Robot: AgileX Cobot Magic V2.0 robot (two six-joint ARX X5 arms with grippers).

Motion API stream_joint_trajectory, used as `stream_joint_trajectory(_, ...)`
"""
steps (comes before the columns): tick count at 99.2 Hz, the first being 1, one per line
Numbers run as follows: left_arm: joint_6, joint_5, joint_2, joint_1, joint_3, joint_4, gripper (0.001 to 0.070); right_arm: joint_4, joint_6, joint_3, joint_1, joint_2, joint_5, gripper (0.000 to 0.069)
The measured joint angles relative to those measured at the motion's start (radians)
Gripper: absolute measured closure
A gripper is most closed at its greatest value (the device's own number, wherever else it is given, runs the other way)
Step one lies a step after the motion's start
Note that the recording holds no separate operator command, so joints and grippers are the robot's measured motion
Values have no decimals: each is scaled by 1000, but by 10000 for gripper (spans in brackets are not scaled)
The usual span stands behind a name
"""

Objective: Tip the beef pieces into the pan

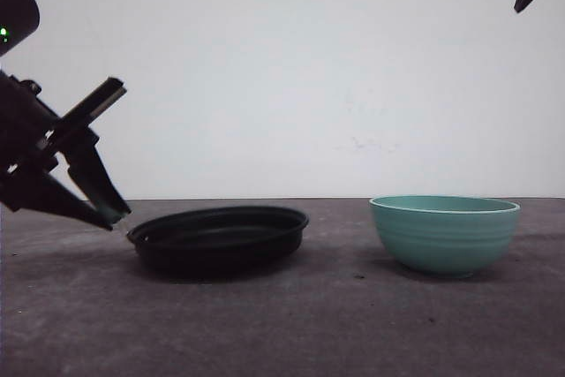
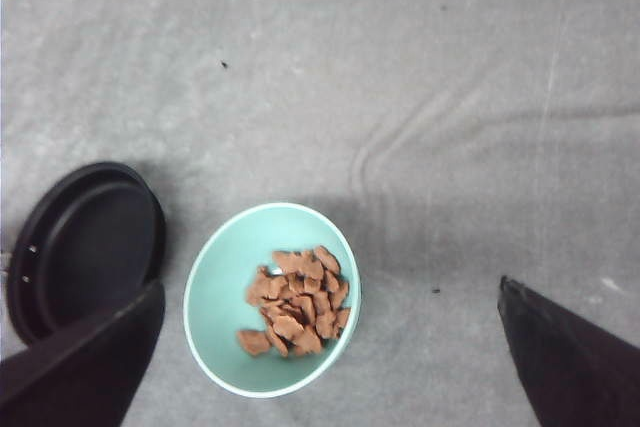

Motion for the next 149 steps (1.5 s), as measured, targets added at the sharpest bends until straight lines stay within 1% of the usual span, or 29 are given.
stream_joint_trajectory(12,10,2,-61,-32,0,0,658,-27,-5,0,0,99,-2,81)
stream_joint_trajectory(17,11,8,-90,-46,0,-4,658,-33,-8,0,0,154,-17,107)
stream_joint_trajectory(22,10,22,-119,-59,0,-15,658,-38,-16,0,0,211,-47,147)
stream_joint_trajectory(33,-1,51,-167,-84,0,-56,658,-39,-35,0,0,332,-99,257)
stream_joint_trajectory(41,-2,72,-187,-98,0,-74,658,-23,-48,0,0,407,-103,298)
stream_joint_trajectory(54,-5,79,-220,-116,0,-82,658,19,-52,0,0,490,-103,315)
stream_joint_trajectory(77,-5,82,-229,-132,0,-110,658,66,-50,0,0,564,-104,357)
stream_joint_trajectory(102,-4,84,-229,-148,0,-119,658,113,-19,0,17,596,-114,359)
stream_joint_trajectory(118,-4,77,-229,-151,0,-120,658,164,23,0,50,596,-117,369)
stream_joint_trajectory(121,-4,77,-229,-152,0,-120,658,172,30,0,58,596,-117,387)
stream_joint_trajectory(124,-4,77,-229,-152,0,-121,658,178,36,0,66,596,-119,421)
stream_joint_trajectory(126,-4,77,-229,-152,0,-124,658,181,40,0,70,596,-121,455)
stream_joint_trajectory(131,-3,77,-229,-152,0,-132,658,187,43,0,82,600,-124,568)
stream_joint_trajectory(135,-1,76,-229,-152,0,-139,658,188,45,0,86,603,-123,622)
stream_joint_trajectory(140,0,76,-229,-152,0,-144,658,188,46,0,87,609,-117,656)
stream_joint_trajectory(149,9,77,-229,-152,0,-150,658,207,46,0,93,613,-119,676)
